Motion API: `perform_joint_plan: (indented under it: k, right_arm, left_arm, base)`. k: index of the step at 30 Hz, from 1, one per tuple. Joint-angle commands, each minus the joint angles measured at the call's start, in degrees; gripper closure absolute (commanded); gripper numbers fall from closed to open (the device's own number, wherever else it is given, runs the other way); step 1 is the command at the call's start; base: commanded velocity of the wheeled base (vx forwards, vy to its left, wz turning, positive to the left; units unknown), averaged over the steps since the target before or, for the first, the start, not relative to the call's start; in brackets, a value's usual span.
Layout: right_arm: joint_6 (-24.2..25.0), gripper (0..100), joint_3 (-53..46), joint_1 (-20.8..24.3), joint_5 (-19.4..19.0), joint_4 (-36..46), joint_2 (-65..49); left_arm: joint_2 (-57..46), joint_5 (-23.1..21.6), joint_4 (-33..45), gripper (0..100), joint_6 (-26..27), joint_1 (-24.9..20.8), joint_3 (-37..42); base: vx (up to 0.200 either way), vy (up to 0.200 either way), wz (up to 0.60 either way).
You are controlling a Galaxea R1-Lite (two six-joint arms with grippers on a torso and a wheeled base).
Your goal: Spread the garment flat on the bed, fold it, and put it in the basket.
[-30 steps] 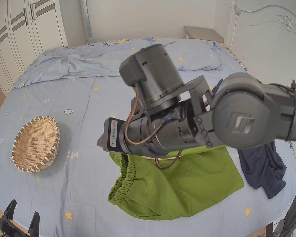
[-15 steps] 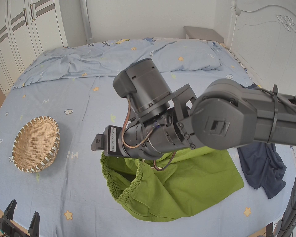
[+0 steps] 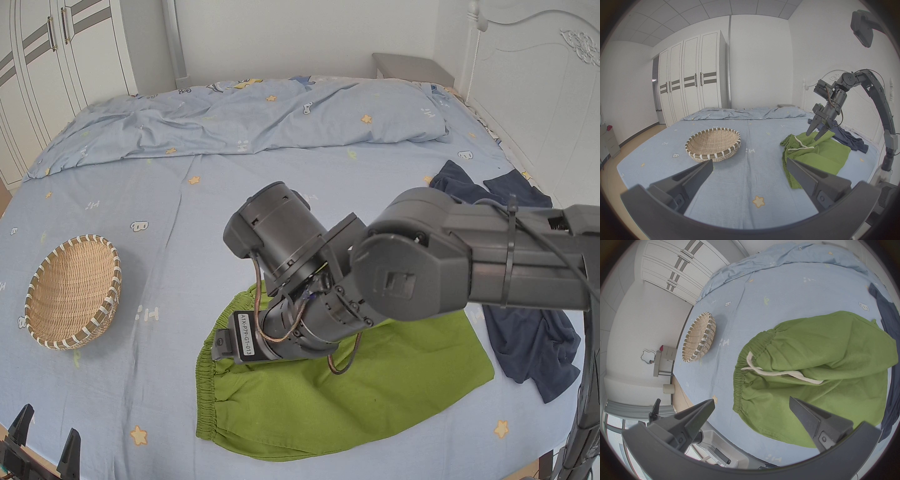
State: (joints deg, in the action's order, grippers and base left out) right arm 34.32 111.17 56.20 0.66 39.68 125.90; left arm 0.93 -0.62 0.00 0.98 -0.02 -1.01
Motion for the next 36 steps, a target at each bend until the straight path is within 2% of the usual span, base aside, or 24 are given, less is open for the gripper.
perform_joint_plan:
  k: [1, 7, 9, 11, 13, 16, 17, 18, 20, 22, 23, 25, 27, 28, 29, 30, 31, 33, 35, 36]
  right_arm:
    - [0.05, 0, -5.35, -3.99, -1.98, -0.22, -7.43]
    - [-0.39, 0, -21.52, -12.69, -10.68, -5.32, -23.16]
    - [-0.57, 0, -29.96, -16.82, -14.02, -10.15, -29.49]
    - [-0.57, 0, -33.56, -18.49, -15.34, -12.7, -31.95]
    - [-0.57, 0, -47.27, -24.38, -20.35, -22.01, -41.0]
    - [-0.3, 0, -57.29, -31.24, -26.32, -30.45, -48.3]
    - [-0.3, 0, -58.17, -32.03, -26.94, -31.15, -48.91]
    - [-0.21, 0, -62.74, -36.77, -30.8, -34.32, -51.99]
    - [-0.21, 0, -65.9, -40.29, -33.18, -35.73, -53.75]
    - [-0.39, 0, -67.92, -42.4, -34.41, -35.9, -54.54]
    - [-0.65, 0, -70.12, -43.54, -35.2, -36.16, -54.98]
    - [-0.83, 0, -71.0, -44.33, -35.64, -36.08, -55.06]
    - [-1.88, 0, -71.53, -45.3, -35.64, -35.64, -54.71]
    - [-1.97, 0, -71.53, -45.48, -35.64, -35.55, -54.63]
    - [-1.97, 0, -71.7, -45.83, -35.64, -35.64, -54.36]
    - [-1.97, 0, -71.7, -45.92, -35.64, -35.64, -54.27]
    - [-1.97, 0, -71.7, -45.92, -35.64, -35.64, -53.75]
    - [-1.97, 0, -71.79, -45.92, -35.64, -35.64, -53.22]
    - [-1.97, 0, -72.23, -45.92, -35.64, -35.64, -53.13]
    - [-2.15, 0, -73.55, -45.92, -35.38, -35.81, -53.13]
  left_arm:
    - [-0.93, 0.01, 0.0, 0, -0.01, 0.02, 1.01]
    - [-0.93, -0.08, 0.0, 0, 0.26, 0.02, 1.01]
    - [-0.93, -0.26, 0.0, 0, 0.43, 0.02, 1.01]
    - [-0.93, -0.35, 0.0, 0, 0.43, 0.02, 1.01]
    - [-0.93, -0.61, -0.18, 0, 0.87, 0.02, 1.01]
    - [-0.93, -0.17, -1.14, 0, 3.16, 0.11, -0.04]
    - [-0.93, -0.35, -1.49, 0, 3.16, 0.11, -0.66]
    - [-0.31, -0.87, -2.29, 0, 1.4, -0.5, -8.83]
    - [4.26, -1.4, 0.97, 0, -3.61, -1.82, -15.69]
    - [9.18, -2.89, 4.75, 0, -6.95, -4.02, -18.85]
    - [13.58, -5.88, 7.29, 0, -9.32, -6.3, -20.35]
    - [17.27, -9.13, 7.38, 0, -11.43, -8.15, -20.7]
    - [26.06, -14.23, 5.62, 0, -19.17, -11.31, -21.75]
    - [27.2, -14.76, 5.19, 0, -20.4, -11.67, -21.93]
    - [33.0, -16.96, 1.58, 0, -28.4, -13.07, -22.54]
    - [34.32, -17.48, 0.44, 0, -30.15, -13.33, -22.54]
    - [39.85, -19.51, -3.96, 0, -35.43, -14.48, -21.84]
    - [44.95, -21.53, -7.38, 0, -38.68, -14.92, -20.7]
    - [49.43, -23.37, -10.2, 0, -39.74, -14.74, -18.68]
    - [54.27, -25.83, -12.92, 0, -39.91, -14.83, -15.78]
  base:
    - [0.0, 0.0, 0.0]
    - [0.0, 0.0, 0.0]
    - [0.0, 0.0, 0.0]
    - [0.0, 0.0, 0.0]
    - [0.0, 0.0, 0.0]
    - [0.0, 0.0, 0.0]
    - [0.0, 0.0, 0.0]
    - [0.0, 0.0, 0.0]
    - [0.0, 0.0, 0.0]
    - [0.0, 0.0, 0.0]
    - [0.0, 0.0, 0.0]
    - [0.0, 0.0, 0.0]
    - [0.0, 0.0, 0.0]
    - [0.0, 0.0, 0.0]
    - [0.0, 0.0, 0.0]
    - [0.0, 0.0, 0.0]
    - [0.0, 0.0, 0.0]
    - [0.0, 0.0, 0.0]
    - [0.0, 0.0, 0.0]
    - [0.0, 0.0, 0.0]
